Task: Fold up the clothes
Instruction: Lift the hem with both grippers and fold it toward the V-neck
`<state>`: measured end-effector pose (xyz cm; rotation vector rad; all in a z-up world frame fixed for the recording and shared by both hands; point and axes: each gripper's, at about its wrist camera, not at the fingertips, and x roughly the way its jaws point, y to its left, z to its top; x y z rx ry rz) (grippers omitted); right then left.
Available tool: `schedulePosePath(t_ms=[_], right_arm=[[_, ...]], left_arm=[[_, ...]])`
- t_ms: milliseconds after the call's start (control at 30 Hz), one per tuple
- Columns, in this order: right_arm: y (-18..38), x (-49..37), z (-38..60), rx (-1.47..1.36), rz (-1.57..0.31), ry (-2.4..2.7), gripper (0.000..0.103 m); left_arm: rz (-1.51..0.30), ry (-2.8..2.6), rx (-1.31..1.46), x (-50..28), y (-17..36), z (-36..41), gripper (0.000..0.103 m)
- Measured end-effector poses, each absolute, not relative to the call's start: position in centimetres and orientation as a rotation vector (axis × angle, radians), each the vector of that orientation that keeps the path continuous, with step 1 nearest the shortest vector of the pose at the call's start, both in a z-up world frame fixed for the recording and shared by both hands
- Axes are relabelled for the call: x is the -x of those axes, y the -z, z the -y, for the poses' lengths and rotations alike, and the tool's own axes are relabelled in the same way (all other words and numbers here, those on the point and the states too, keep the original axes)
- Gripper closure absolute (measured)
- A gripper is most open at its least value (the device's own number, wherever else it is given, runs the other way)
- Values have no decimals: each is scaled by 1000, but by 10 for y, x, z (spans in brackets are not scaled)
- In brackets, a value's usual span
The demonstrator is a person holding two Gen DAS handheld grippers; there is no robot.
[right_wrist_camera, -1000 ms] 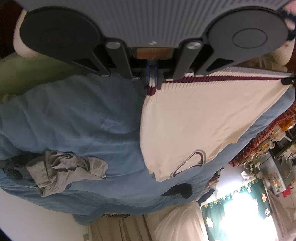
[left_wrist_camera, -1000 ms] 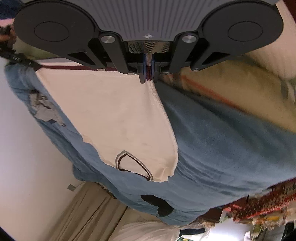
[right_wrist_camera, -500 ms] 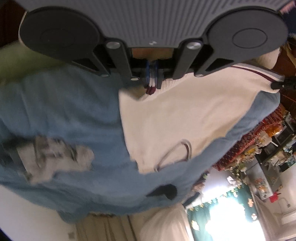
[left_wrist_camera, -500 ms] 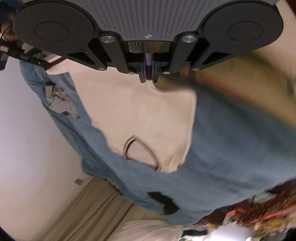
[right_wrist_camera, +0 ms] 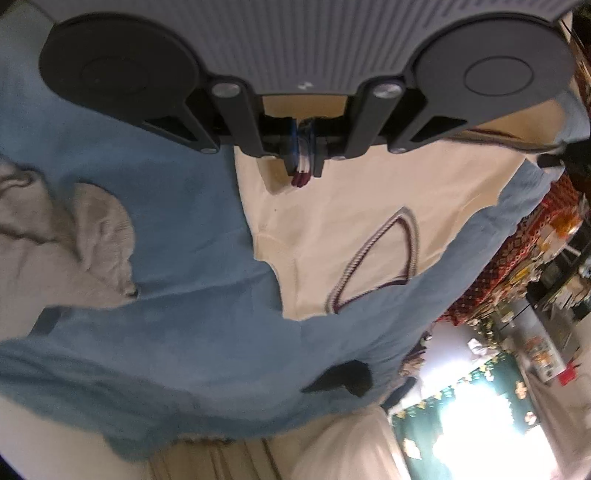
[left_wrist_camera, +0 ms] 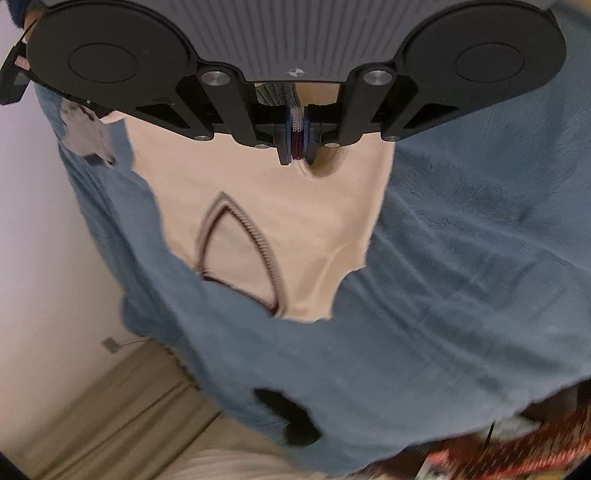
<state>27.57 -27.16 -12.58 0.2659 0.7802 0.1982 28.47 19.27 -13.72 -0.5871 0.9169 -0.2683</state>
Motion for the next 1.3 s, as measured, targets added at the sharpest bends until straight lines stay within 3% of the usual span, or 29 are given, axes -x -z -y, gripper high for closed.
schedulePosePath(t_ms=[67,233,500,567,667,1033,1100,1133,1167,1233,1300], right_arm=[[136,-290,270,-261,-794,-190,94],[146,-309,270,-244,-774,-168,62],[132,-319,271,-146,-701,-207,49],[128,-320,272,-133,-696,-241,49],[127,-322,266,-73,-707,-313,49],[159,-327,233,154,-761,-412,59],[164,-326,235,150,-769,-415,63],[166,-326,235,146,-772,-418,70],[167,-326,235,143,-778,-423,76],[167,-325,233,148,-784,-425,93],[166,-322,231,158,-772,-424,96]], left_arm=[[-939,263,592,-293,146,-192,97],[-978,262,583,-305,157,-189,92],[-931,301,476,-313,133,-180,81],[-888,273,421,-312,123,-179,49],[-819,242,323,-312,109,-179,44],[-914,360,78,-337,146,-146,45],[-936,377,61,-340,154,-141,51],[-952,390,71,-341,158,-140,58],[-966,398,85,-342,160,-139,78],[-989,400,114,-341,164,-139,97],[-966,385,129,-336,161,-142,97]])
